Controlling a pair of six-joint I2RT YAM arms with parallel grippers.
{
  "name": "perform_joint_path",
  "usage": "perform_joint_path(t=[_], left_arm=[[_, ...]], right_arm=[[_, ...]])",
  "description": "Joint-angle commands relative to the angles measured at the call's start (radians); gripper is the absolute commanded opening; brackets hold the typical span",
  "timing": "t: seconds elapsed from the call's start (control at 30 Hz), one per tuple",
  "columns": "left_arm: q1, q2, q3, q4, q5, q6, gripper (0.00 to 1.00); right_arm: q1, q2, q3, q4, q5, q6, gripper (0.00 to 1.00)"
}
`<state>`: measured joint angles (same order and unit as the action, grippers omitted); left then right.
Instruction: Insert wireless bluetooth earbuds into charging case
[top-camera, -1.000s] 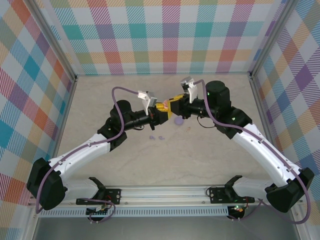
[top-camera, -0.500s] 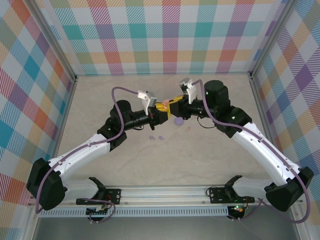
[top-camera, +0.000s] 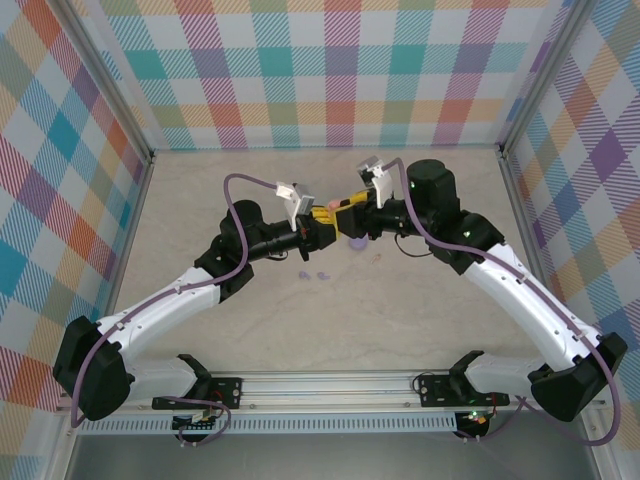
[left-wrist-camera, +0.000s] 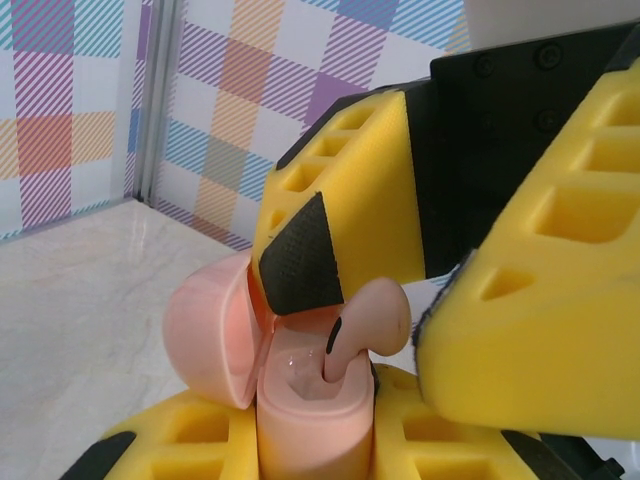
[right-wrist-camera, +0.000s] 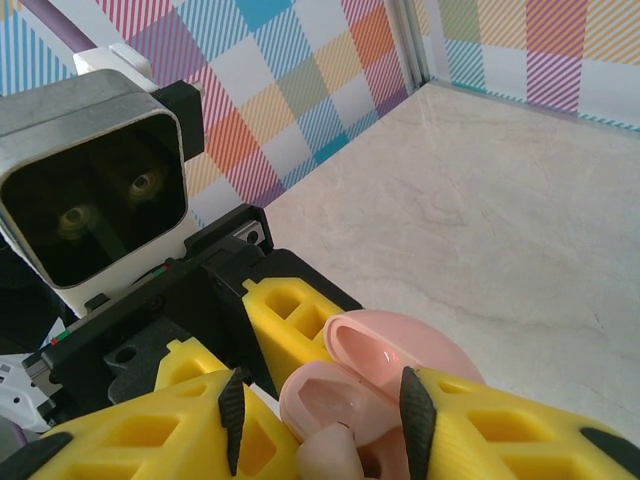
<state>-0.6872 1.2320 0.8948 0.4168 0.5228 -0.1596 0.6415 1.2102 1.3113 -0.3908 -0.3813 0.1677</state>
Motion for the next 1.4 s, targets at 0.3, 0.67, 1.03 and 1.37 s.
perform_joint_path(t=[0.3,0.67,1.03,1.37], left_arm=[[-0.014,-0.032,0.015,-0.024,-0.021,0.050,0.02],[-0.014,-0.061,0.006,-0.047,-0.045,0.071,0.02],[-0.013,-0.065,0.005,-0.046,-0.047,0.072,0.02],[-0.013,-0.055,0.013,-0.050,-0.026,0.069,0.02]], right_arm=[[0.005,-0.042,0.039,-0.030,0.105,0.007,0.52],[0.005,-0.054,0.025,-0.108,0.241,0.031,0.35],[0.004,-0.044,0.026,-0.109,0.147,0.007,0.28],[0.005,-0.010,0.054,-0.108,0.053,0.004,0.28]])
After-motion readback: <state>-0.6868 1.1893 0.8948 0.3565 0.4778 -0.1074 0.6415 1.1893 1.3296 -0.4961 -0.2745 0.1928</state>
